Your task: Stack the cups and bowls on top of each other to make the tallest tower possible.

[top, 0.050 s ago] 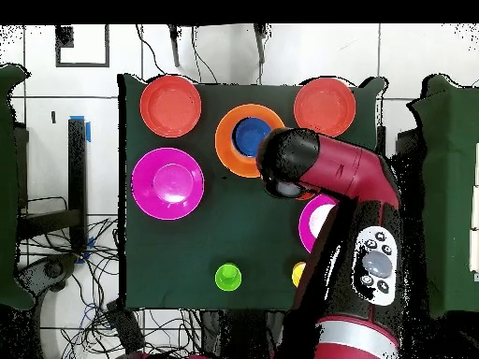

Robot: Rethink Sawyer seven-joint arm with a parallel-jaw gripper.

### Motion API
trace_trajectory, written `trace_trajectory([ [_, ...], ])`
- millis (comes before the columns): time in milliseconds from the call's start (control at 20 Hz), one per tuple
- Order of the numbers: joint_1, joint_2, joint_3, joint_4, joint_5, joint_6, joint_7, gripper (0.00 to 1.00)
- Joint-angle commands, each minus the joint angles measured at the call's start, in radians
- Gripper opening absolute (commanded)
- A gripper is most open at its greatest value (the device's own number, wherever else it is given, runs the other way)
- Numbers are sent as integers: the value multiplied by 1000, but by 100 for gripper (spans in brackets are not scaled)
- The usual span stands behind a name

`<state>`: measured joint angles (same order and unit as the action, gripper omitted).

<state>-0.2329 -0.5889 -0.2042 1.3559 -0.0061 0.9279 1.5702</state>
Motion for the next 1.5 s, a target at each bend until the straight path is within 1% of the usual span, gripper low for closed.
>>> trace_trajectory([
  [50, 39, 67, 107, -102, -28, 125, 47, 0],
  [250, 48, 91, 110, -133, -16, 131, 68, 0],
  [650, 71, 103, 104, -141, 16, 134, 124, 0],
  [1000, 104, 121, 86, -133, 44, 96, 184, 0],
  [1200, 126, 108, 77, -100, 56, 75, 201, 0],
  [1500, 150, 139, 69, -146, 67, 91, 225, 0],
])
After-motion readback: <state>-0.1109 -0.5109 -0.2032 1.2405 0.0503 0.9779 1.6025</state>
